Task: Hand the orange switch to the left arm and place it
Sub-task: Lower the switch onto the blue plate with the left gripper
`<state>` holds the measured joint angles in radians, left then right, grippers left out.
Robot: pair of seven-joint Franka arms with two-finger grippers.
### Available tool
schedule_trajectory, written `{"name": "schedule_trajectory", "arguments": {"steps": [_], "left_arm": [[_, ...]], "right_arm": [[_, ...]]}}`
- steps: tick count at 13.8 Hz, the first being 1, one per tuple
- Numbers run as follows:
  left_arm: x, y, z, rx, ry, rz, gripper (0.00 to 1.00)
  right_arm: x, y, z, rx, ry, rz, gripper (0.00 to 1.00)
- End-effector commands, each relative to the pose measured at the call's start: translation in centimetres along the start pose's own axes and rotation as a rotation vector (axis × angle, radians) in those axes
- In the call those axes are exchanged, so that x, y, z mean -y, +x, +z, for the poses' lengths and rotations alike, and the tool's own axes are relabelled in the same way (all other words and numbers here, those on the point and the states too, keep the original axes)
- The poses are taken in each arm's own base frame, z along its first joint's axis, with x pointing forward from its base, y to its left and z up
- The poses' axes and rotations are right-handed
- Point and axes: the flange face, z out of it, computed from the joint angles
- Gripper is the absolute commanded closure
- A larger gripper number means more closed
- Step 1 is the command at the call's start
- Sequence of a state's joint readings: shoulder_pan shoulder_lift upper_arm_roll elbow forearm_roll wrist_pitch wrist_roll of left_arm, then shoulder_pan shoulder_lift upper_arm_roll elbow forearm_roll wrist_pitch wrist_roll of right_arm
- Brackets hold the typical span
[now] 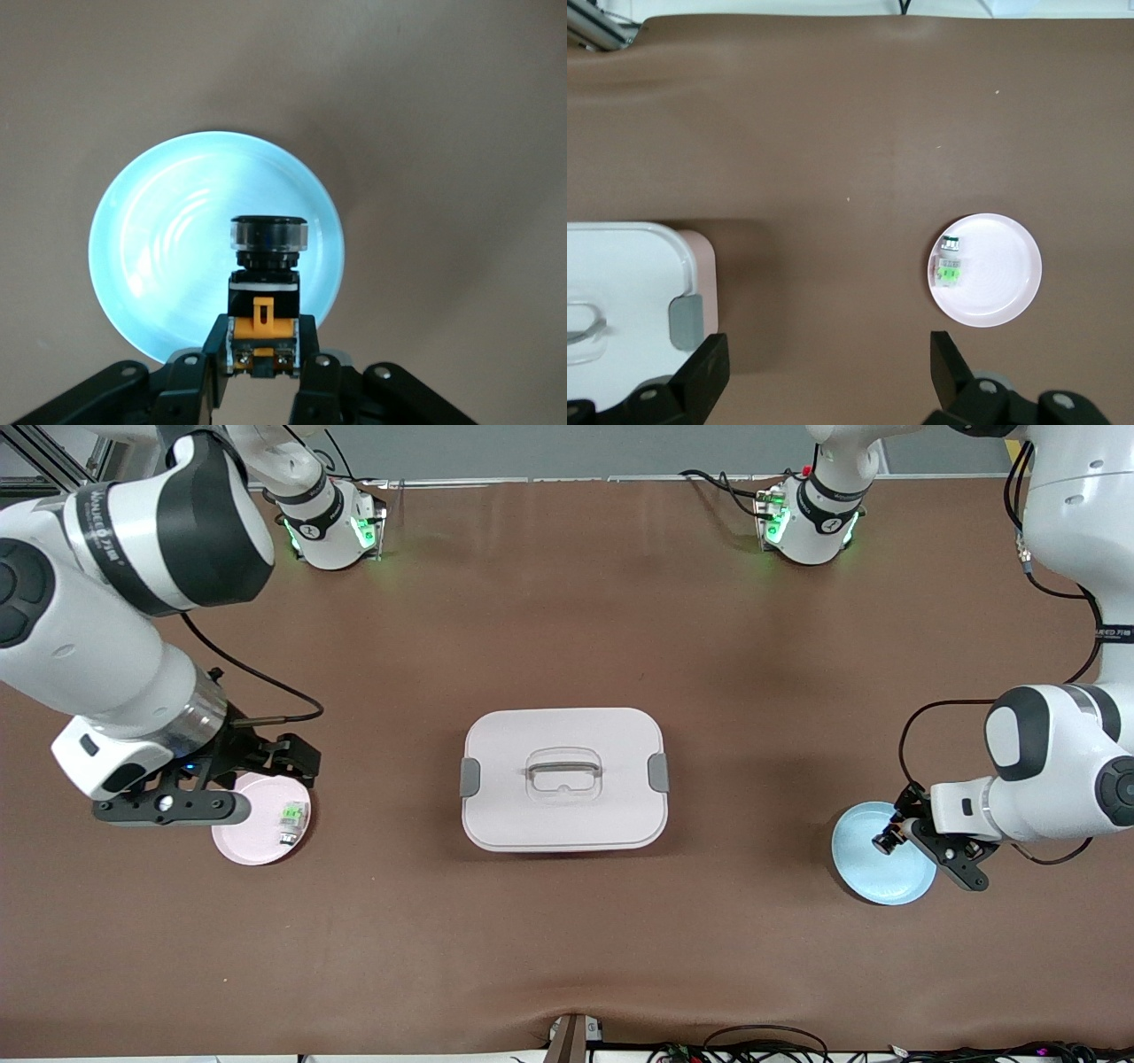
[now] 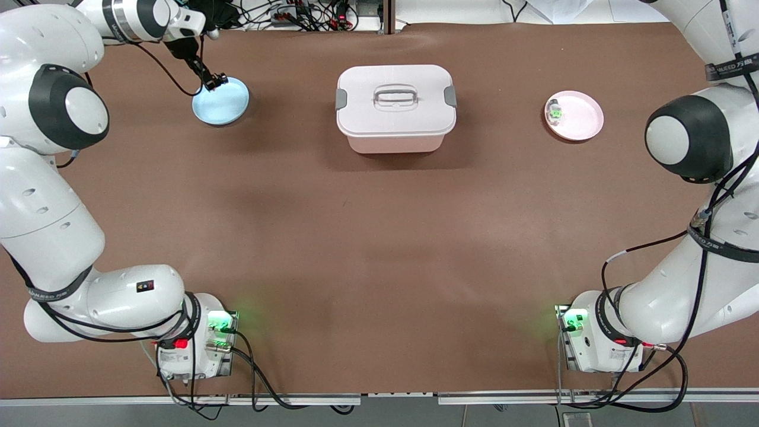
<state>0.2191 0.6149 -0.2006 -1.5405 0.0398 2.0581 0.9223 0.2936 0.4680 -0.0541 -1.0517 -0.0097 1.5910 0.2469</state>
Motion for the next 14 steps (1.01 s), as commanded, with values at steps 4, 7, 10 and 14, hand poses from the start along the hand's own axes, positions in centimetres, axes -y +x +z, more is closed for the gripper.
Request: {"name": "schedule_trajectory", "arguments": {"steps": [4, 7, 10, 14], "left_arm": [[2.1, -1.1, 3.0, 0.022, 0.049, 0.291, 1.00], [3.7, -2.4, 4.6, 0.001, 0.075, 0.404, 1.00], [4.0, -2.5, 6.1, -0.010, 0.077, 0.467, 1.00], [3.8, -2.2, 7.1, -0.007, 0.066, 0.590, 1.00]], "right_arm": [[-3.5, 0.4, -1.2, -0.011, 0.044, 0.052, 0.00], [-5.8, 0.8, -1.2, -0.010, 0.042, 0.072, 0.00], [-8.2, 0.6, -2.4, -0.026, 0.032, -0.026, 0.00], [-12.8, -0.2, -2.7, 0.045, 0.025, -0.098, 0.00]]}}
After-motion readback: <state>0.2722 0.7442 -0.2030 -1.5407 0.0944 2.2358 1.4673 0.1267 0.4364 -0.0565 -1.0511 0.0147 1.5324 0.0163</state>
